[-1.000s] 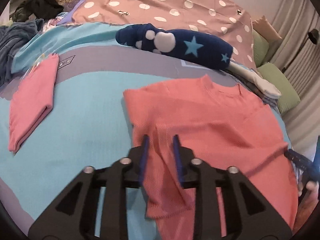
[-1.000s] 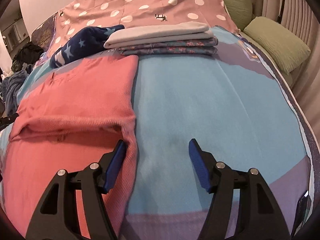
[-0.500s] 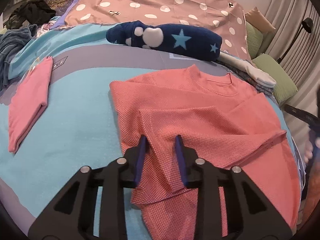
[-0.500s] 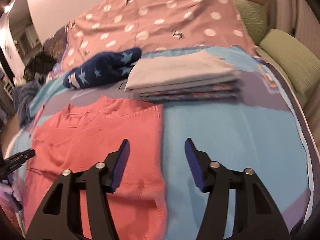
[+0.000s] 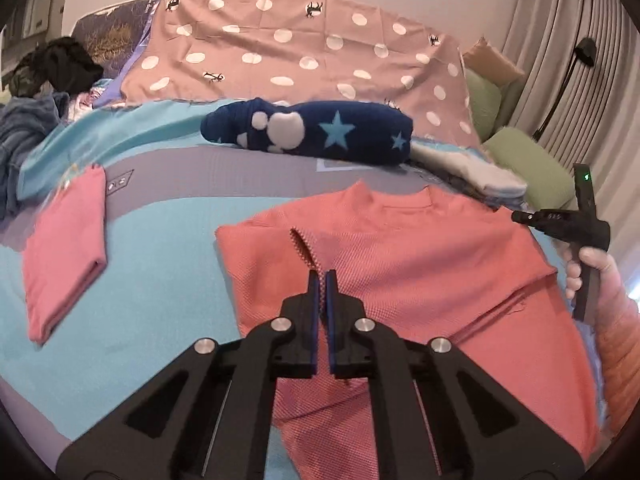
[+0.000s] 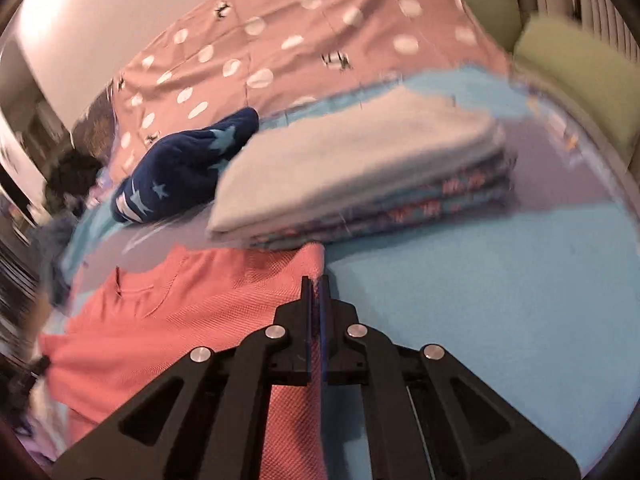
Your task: Fold small clothes
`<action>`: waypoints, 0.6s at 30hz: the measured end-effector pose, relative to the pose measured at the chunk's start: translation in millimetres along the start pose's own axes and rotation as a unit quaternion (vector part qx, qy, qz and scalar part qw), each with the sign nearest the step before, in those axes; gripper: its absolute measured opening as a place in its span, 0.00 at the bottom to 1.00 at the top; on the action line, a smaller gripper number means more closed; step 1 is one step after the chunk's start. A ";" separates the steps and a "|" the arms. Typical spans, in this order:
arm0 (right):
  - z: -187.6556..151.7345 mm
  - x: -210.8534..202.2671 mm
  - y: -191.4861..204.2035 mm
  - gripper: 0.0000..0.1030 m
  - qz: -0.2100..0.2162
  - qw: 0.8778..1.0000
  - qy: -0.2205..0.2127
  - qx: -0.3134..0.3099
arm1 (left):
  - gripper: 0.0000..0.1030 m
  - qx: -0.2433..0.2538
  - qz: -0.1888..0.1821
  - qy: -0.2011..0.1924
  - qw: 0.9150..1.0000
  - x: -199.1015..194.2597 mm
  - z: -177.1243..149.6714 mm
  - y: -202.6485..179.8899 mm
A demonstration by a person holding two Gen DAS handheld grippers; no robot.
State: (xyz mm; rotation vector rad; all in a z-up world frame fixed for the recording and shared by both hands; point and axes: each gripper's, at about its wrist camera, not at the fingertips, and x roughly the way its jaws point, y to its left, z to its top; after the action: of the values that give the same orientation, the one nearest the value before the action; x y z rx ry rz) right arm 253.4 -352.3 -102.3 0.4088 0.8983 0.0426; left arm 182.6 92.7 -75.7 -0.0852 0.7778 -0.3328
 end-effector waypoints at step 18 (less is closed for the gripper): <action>-115.6 -73.4 17.0 0.16 -0.014 0.994 0.020 -0.105 | 0.51 -0.004 0.061 0.048 0.997 2.4 -33.3 5.4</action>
State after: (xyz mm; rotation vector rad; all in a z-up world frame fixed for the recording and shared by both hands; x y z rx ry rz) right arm 120.9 -313.8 -104.7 0.2005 0.9278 0.1180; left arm 162.3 98.6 -102.1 -0.0290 0.8750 -0.2187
